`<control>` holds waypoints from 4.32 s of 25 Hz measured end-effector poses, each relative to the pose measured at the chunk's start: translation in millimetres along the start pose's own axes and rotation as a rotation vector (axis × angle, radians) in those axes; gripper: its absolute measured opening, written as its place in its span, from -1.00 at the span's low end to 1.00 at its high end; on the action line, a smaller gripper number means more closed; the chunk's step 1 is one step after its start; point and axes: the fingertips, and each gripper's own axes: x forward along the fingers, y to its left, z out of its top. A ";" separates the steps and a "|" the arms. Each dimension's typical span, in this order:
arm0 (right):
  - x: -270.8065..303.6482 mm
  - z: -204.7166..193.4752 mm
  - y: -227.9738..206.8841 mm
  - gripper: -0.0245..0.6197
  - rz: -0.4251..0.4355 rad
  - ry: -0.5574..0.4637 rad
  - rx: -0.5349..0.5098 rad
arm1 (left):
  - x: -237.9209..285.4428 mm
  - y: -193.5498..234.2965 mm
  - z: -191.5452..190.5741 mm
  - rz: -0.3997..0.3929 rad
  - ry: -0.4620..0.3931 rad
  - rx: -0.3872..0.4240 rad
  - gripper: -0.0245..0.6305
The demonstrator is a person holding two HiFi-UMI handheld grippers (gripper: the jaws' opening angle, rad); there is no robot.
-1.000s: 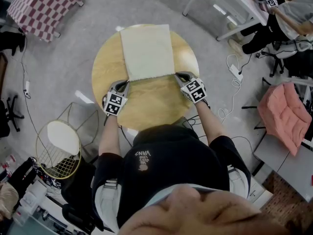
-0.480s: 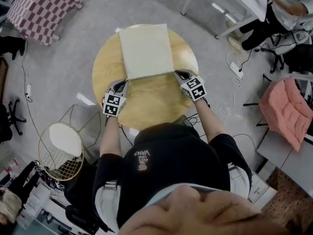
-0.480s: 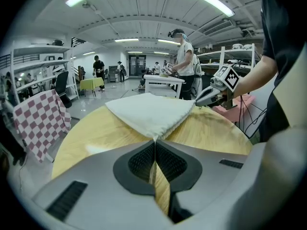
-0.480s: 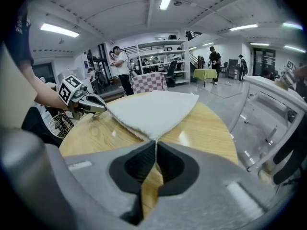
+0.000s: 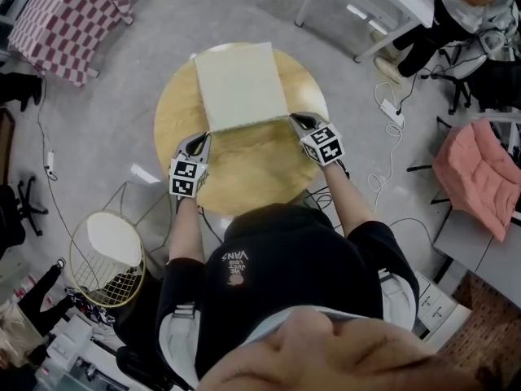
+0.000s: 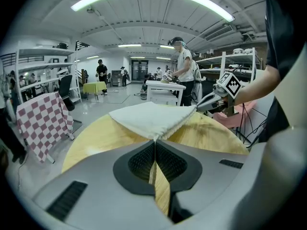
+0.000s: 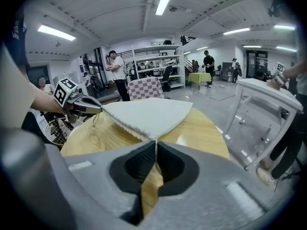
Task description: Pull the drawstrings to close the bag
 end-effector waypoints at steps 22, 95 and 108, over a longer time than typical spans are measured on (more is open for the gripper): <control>-35.1 30.4 16.9 -0.91 -0.145 -0.110 0.100 | -49.1 7.9 30.6 0.064 -0.117 -0.069 -0.87; -110.0 59.4 37.2 -0.91 -0.320 -0.285 0.204 | -134.6 26.0 55.5 0.121 -0.299 -0.103 -0.87; -117.8 50.5 32.4 -0.91 -0.330 -0.284 0.218 | -138.6 25.9 52.3 0.125 -0.305 -0.128 -0.87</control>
